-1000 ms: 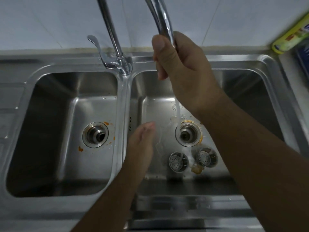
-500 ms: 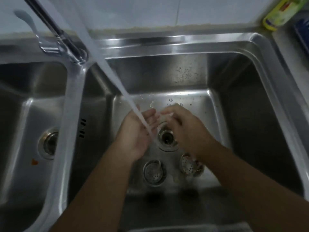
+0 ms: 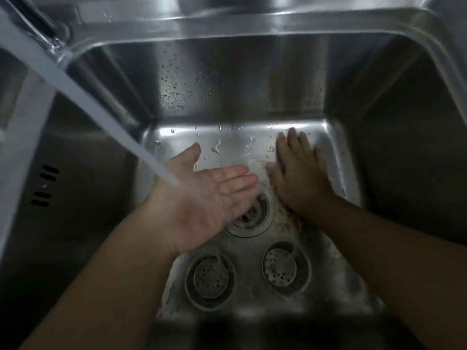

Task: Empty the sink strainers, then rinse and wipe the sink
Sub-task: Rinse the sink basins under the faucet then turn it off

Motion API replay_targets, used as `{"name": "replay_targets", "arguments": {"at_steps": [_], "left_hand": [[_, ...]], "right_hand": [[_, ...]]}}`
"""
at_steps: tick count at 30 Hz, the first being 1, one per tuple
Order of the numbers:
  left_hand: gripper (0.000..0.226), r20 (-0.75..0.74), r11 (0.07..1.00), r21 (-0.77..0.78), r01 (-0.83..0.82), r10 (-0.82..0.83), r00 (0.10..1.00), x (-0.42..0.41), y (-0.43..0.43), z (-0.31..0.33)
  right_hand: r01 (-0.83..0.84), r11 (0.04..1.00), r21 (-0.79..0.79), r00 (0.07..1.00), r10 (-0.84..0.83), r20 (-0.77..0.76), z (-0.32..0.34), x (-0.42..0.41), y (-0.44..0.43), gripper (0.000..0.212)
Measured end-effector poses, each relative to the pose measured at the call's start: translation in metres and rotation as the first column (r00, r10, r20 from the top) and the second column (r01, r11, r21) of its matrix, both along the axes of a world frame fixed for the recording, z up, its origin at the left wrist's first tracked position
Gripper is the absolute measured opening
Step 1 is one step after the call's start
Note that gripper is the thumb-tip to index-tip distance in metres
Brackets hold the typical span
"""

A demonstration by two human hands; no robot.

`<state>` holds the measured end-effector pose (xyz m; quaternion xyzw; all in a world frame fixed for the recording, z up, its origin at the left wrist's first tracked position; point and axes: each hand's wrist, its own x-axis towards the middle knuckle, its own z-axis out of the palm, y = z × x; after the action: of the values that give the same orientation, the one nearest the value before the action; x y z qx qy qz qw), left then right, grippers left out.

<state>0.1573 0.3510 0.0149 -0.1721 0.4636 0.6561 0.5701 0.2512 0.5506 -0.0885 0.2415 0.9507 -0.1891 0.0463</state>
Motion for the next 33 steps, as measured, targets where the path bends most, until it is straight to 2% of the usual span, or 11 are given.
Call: {"name": "replay_targets", "arguments": {"at_steps": [2, 4, 6, 8, 12, 14, 18, 21, 26, 29, 33], "left_hand": [[0.085, -0.013, 0.999, -0.007, 0.039, -0.039, 0.999, -0.002, -0.003, -0.003], [0.084, -0.027, 0.997, -0.027, 0.073, -0.073, 0.997, -0.006, -0.007, -0.007], [0.081, -0.038, 0.992, -0.045, 0.122, -0.124, 0.992, -0.006, -0.008, -0.008], [0.075, -0.039, 0.986, -0.069, 0.154, -0.157, 0.987, -0.005, -0.007, -0.009], [0.060, -0.060, 0.978, -0.130, 0.166, -0.175, 0.983, -0.003, -0.004, -0.011], [0.058, -0.068, 0.979, -0.148, 0.139, -0.150, 0.986, -0.002, -0.003, -0.010], [0.052, -0.087, 0.995, -0.072, -0.067, 0.060, 0.994, -0.004, -0.004, -0.008], [0.053, -0.086, 0.995, -0.038, -0.096, 0.092, 0.992, -0.002, -0.002, -0.006], [0.065, -0.048, 0.991, -0.080, 0.111, -0.115, 0.992, -0.001, -0.002, -0.005], [0.070, 0.009, 0.967, -0.041, 0.252, -0.251, 0.968, -0.002, -0.004, -0.004], [0.066, 0.017, 0.838, -0.061, 0.542, -0.542, 0.840, -0.001, -0.008, -0.002]], "right_hand": [[-0.264, 0.962, 0.068, 0.964, 0.263, 0.025, -0.007, -0.009, -0.016, 0.070], [-0.583, 0.804, 0.115, 0.812, 0.582, 0.044, -0.011, -0.003, -0.027, 0.064], [-0.693, 0.713, 0.108, 0.716, 0.698, -0.013, -0.011, 0.010, -0.025, 0.053], [-0.646, 0.754, 0.114, 0.757, 0.653, -0.027, -0.013, 0.025, -0.014, 0.053], [-0.319, 0.930, 0.184, 0.946, 0.324, 0.003, -0.017, 0.053, 0.000, 0.067], [-0.285, 0.943, 0.175, 0.958, 0.288, 0.005, -0.016, 0.055, -0.002, 0.067], [-0.274, 0.951, 0.141, 0.960, 0.278, -0.013, -0.014, 0.051, -0.003, 0.066], [-0.268, 0.954, 0.134, 0.962, 0.273, -0.018, -0.015, 0.054, -0.002, 0.064], [-0.247, 0.960, 0.132, 0.967, 0.254, -0.034, -0.018, 0.054, -0.003, 0.063], [-0.252, 0.959, 0.129, 0.965, 0.259, -0.046, -0.018, 0.055, -0.004, 0.063], [-0.228, 0.971, 0.064, 0.969, 0.233, -0.082, -0.016, 0.051, -0.003, 0.061]]}}
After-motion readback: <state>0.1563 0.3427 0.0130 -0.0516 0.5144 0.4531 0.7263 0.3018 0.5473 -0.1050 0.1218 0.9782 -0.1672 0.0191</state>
